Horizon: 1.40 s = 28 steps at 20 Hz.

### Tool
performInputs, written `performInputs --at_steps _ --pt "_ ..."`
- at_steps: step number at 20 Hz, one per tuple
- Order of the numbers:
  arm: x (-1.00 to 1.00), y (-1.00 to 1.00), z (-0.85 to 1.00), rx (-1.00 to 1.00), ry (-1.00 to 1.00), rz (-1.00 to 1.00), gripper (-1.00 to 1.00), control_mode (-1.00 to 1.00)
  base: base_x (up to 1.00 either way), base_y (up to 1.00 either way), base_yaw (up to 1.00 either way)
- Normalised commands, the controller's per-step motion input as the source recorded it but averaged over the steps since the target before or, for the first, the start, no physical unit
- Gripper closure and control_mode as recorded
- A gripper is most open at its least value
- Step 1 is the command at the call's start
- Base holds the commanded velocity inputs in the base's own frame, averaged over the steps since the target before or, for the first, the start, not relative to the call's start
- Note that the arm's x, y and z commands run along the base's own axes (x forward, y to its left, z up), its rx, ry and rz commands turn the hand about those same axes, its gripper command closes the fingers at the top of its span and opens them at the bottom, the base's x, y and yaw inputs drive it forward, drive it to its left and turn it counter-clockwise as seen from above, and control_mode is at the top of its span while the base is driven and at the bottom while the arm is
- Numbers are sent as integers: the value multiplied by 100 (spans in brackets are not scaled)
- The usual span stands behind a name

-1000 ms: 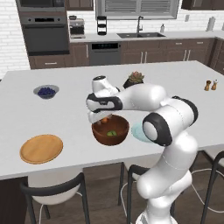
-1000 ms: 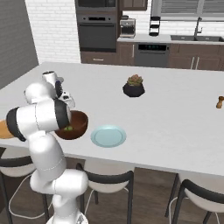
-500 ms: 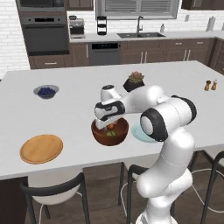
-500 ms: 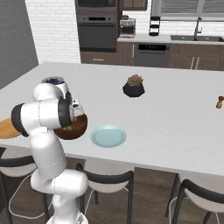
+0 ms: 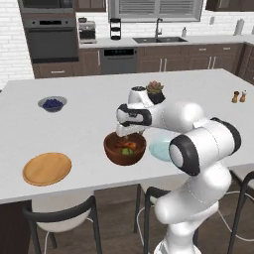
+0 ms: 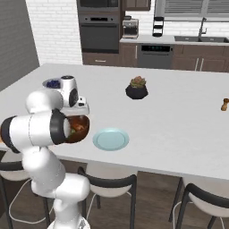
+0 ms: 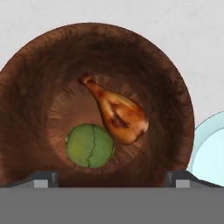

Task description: Pick the chicken drumstick and lime from their plates and place them in the bowl. Then put the bowl in the fridge.

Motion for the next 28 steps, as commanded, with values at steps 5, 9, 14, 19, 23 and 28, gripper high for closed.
performInputs --at_steps 5,9,14,19,23,28 --pt "-73 -61 39 16 -4 -44 -100 -100 0 0 0" --pt "-42 -41 -52 5 0 -50 -100 -100 0 0 0" --pt "1 2 -53 2 -7 -42 -100 -100 0 0 0" --pt "34 14 0 1 -9 -33 -100 -100 0 0 0" --pt "29 2 -22 2 -2 -27 -100 -100 0 0 0" --pt "39 0 -44 5 0 -20 -100 -100 0 0 0"
